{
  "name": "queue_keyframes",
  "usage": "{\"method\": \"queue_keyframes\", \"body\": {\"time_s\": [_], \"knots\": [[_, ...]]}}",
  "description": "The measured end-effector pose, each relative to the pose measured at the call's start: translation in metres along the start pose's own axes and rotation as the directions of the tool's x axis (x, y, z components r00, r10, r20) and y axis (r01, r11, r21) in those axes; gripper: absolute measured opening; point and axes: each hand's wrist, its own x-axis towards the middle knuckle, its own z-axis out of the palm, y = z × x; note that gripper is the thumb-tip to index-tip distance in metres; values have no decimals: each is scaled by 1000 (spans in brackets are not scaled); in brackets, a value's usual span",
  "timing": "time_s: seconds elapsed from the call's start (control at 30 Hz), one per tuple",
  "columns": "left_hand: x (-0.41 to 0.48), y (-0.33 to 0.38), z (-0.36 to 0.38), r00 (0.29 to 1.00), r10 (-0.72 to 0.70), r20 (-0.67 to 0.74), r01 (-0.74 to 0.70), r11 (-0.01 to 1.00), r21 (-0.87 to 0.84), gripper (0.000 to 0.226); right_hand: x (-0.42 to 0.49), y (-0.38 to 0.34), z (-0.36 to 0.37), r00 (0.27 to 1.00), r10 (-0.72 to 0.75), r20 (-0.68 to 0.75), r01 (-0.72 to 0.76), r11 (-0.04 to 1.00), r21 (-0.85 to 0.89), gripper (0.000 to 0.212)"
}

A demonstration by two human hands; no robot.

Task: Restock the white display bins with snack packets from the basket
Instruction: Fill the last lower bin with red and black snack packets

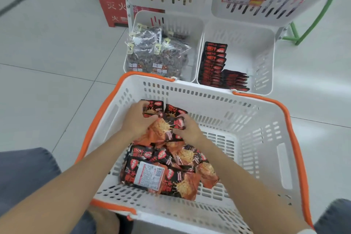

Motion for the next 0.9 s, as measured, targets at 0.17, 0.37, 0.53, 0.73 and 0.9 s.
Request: {"method": "queue_keyframes", "body": {"time_s": [0.17, 0.37, 0.53, 0.73, 0.9], "knots": [[6, 31, 3, 937, -66, 343, 158, 956, -248, 103, -22, -23, -69, 981, -170, 89, 163, 983, 79, 36], [9, 38, -6, 873, -74, 482, 261, 905, -335, 94, -43, -40, -104, 971, -225, -82, 239, 928, 285, 37], [0, 52, -3, 895, -159, 418, 446, 386, -807, 71, -42, -44, -99, 974, -117, -195, 205, 819, 536, 44], [-13, 82, -7, 870, -187, 456, 466, 10, -885, 39, -43, -50, -72, 986, -9, -168, 130, 679, 723, 58], [-18, 84, -13, 821, -60, 567, 569, 152, -808, 44, -50, -54, -75, 990, -22, -140, 100, 808, 580, 63]]}}
